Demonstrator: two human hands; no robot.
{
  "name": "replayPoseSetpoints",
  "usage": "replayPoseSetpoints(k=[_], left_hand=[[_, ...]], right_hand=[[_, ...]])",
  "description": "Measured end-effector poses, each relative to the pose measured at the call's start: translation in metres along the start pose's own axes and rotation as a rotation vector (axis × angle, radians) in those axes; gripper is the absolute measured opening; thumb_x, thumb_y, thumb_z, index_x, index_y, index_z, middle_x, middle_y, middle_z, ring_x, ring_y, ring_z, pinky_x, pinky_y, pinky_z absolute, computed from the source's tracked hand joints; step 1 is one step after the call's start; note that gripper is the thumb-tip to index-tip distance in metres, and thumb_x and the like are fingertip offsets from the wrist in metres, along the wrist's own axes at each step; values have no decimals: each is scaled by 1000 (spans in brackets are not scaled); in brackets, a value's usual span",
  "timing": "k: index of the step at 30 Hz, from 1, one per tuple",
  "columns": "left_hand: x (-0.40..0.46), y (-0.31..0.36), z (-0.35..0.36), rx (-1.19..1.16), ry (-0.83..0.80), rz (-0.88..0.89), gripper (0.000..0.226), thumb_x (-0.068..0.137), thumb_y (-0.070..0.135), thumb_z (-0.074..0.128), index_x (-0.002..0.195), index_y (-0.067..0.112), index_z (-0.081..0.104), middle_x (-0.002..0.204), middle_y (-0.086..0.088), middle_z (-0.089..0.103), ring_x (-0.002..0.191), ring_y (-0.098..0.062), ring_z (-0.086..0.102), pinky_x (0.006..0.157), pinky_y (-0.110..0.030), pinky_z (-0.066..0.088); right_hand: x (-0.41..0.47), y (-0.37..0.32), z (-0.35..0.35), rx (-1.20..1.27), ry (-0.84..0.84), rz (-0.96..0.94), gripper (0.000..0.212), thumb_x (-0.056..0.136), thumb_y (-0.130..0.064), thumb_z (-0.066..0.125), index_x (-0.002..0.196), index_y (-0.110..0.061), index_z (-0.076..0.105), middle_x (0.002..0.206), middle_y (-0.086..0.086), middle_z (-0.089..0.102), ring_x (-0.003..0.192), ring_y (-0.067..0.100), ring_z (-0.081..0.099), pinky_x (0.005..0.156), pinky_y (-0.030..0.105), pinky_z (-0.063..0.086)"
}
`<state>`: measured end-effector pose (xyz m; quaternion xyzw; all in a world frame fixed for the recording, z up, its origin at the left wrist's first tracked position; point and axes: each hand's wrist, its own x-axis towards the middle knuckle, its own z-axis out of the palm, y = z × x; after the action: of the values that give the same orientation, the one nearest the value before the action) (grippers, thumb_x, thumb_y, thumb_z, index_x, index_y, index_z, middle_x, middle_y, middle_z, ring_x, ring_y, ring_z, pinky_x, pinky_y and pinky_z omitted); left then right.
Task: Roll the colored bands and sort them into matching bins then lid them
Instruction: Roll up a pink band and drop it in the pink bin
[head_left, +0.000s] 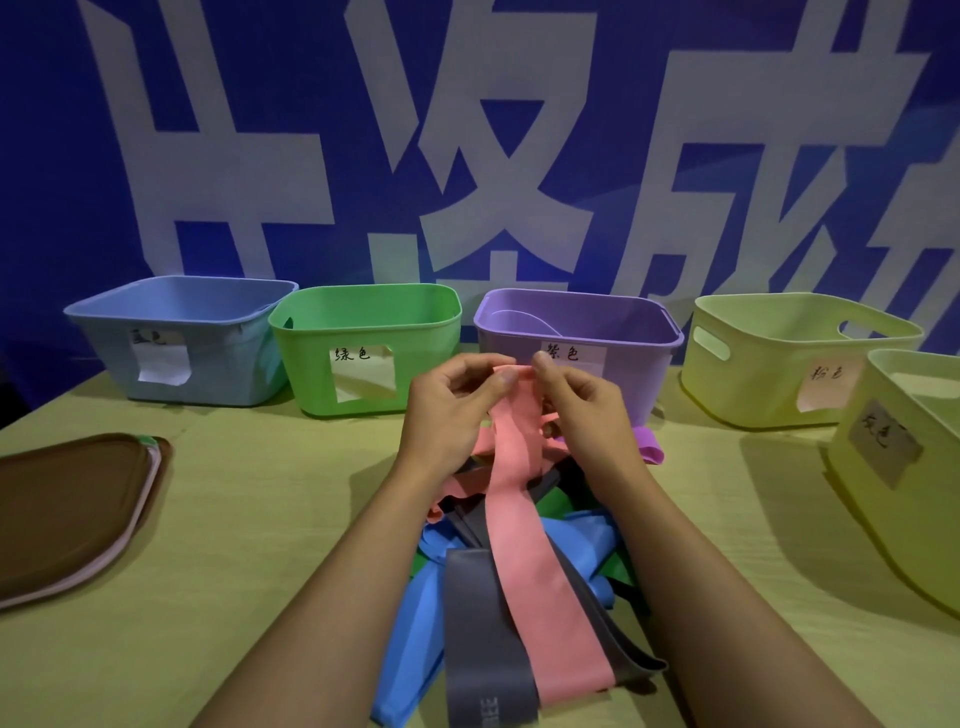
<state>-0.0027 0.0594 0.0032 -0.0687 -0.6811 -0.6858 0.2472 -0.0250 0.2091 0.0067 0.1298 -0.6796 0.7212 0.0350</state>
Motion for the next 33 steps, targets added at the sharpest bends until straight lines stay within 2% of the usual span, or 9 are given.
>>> replayPoseSetpoints(k=[4,9,14,21,23,27,30,31,33], left_hand=[[1,-2,0,-16,-20,-24,13,92,8,74,102,15,78,100,-2,80,101,-16,75,94,-33,58],[2,-4,-2,-16,-21,-50,17,92,7,73,108,11,77,102,-4,80,103,-18,75,96,-35,58],[1,-3,-2,-55,-32,-96,24,90,3,75,113,9,75,105,-6,79,103,-19,75,94,-33,59],[0,-4,0,-29,3,-184,21,88,37,79,96,17,81,93,-6,80,89,-21,76,87,-42,59],[1,-6,-2,-2,21,-184,19,87,38,80,91,20,82,91,-5,80,89,-23,76,88,-43,59],[4,-6,-3,-59,1,-211,8,84,26,83,89,20,82,91,-7,80,89,-22,76,89,-42,60],[3,-6,-2,-75,-17,-207,11,84,17,83,93,13,80,83,-3,79,74,-9,72,71,-23,55],[3,-7,-2,-85,-26,-205,12,84,15,82,95,12,79,85,-4,79,76,-10,73,71,-23,55],[3,-10,-2,-106,-54,-198,14,84,13,82,97,11,79,97,-10,80,95,-24,76,86,-35,58]], right_hand=[[2,1,-1,-43,49,-57,37,97,-42,65,92,-7,79,89,23,72,73,17,63,65,33,53],[2,3,-2,-13,25,-105,18,96,-26,70,91,-11,79,84,9,77,73,9,66,61,21,52],[3,5,-4,-30,12,-139,9,96,-16,70,98,-11,77,87,0,77,76,4,67,64,17,51],[2,4,-3,-53,-31,-199,12,95,-9,70,104,-2,75,91,2,76,76,-1,67,65,13,50],[2,4,-3,-72,-41,-206,12,94,-9,71,104,-5,76,94,3,77,80,2,69,68,15,52],[1,4,-4,-61,-39,-161,10,96,-15,70,102,-11,76,94,5,77,81,7,69,67,20,53],[0,2,-3,-35,-3,-32,27,97,-40,66,95,-15,79,90,16,75,74,16,67,64,33,55],[0,1,-3,-52,25,-3,34,96,-46,65,90,-16,79,84,15,75,68,14,66,59,31,54],[1,2,-3,-94,68,10,42,94,-52,65,82,-14,79,73,17,70,57,13,61,51,28,50]])
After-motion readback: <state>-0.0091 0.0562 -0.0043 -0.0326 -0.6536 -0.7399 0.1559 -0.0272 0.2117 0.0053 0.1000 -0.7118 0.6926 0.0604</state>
